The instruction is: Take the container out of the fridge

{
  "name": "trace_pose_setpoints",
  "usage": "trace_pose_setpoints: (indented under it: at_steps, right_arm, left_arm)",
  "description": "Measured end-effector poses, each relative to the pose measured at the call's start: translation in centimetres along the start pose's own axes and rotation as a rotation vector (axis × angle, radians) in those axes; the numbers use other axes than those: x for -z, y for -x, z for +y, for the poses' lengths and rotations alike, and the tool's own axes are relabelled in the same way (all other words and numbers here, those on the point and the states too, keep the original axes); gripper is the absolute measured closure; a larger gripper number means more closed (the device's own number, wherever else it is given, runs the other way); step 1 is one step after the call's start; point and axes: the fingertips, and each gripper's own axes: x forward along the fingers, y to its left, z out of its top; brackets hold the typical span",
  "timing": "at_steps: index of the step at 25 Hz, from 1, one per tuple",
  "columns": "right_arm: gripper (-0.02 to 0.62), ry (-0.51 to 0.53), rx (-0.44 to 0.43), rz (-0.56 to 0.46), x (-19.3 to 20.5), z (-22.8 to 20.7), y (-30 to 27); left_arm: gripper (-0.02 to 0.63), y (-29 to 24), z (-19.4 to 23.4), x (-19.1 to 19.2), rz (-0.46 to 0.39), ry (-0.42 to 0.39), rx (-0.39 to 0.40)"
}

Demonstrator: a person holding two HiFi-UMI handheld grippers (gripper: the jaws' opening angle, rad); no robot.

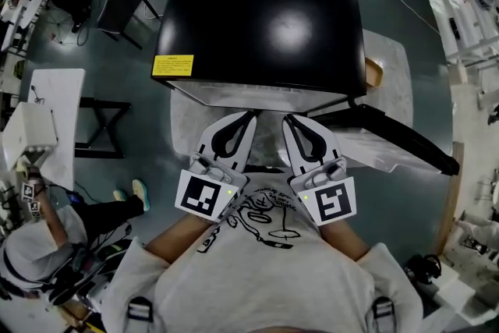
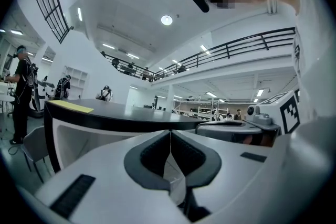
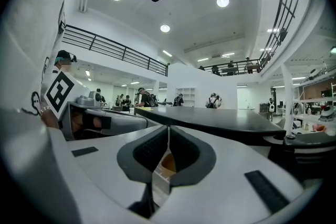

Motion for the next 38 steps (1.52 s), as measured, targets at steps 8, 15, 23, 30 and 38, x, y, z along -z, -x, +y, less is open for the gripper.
trace_pose_setpoints:
  at_steps: [8, 15, 23, 30, 38]
  right_arm:
    - [0.565, 0.019, 0.011, 0.066, 3.6, -0.7, -2.2]
    - [0.565, 0.009, 0.016, 0.135, 6.0, -1.3, -3.5]
    - [0.546, -0.015, 0.028, 0.188, 8.5, -2.4, -4.8]
    - [0.525, 0.001, 0.046, 0.225, 10.3, -3.1, -6.3]
    - [0.514, 0.012, 0.079, 0.254, 12.4, -4.6, -7.8]
  left_arm:
    - [0.588, -1.1, 2.7, 3.1, 0.069, 0.046, -0.025]
    - [0.580, -2.0, 4.5, 5.9, 0.127, 0.057, -0.043]
    - [0.566, -2.9, 7.5, 9.2, 0.183, 0.101, -0.101]
    - [0.543, -3.5, 9.7, 11.1, 0.219, 0.142, -0.136]
    - [0.505, -5.2, 11.8, 13.2, 0.263, 0.157, -0.177]
